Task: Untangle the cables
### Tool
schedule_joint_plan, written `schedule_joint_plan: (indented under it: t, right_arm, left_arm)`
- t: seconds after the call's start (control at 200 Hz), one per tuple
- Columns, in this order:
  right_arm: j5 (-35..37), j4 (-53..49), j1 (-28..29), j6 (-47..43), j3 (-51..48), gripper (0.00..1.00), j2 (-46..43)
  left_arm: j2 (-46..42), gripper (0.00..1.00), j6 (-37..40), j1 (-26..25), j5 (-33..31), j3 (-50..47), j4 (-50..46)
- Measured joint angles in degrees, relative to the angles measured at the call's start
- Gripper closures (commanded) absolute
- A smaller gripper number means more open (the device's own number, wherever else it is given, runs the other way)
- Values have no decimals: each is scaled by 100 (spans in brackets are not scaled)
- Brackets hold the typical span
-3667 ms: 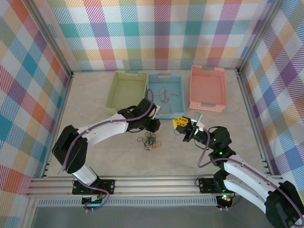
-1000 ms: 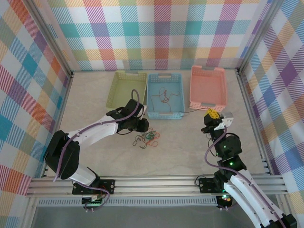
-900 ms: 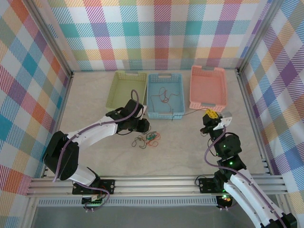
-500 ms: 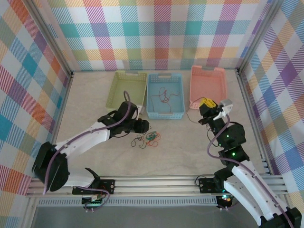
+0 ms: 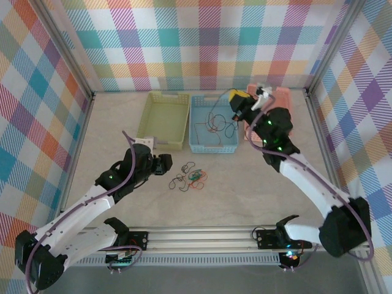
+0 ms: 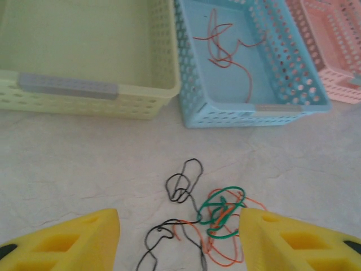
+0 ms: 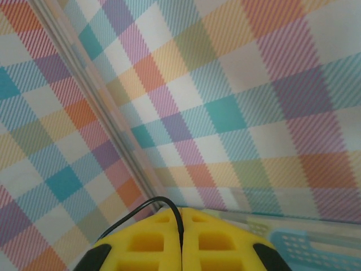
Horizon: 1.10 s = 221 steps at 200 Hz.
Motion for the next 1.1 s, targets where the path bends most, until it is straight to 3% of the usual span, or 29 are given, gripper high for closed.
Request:
schedule_joint_plan:
  t: [0.735,1.015,1.105]
  right_arm:
    - [-330,352,990,796,4492,100,5093]
    - [-278,-9,1167,813,5366,100,6419]
    - [-245,-232,1172,787,5445,82,6631]
  left_arm:
    - [-669,36,-127,28,-951,-603,448]
    - [-817,36,-127,28,-1027,-610,452]
    - [-793,35,-127,28,-1025,-625,452]
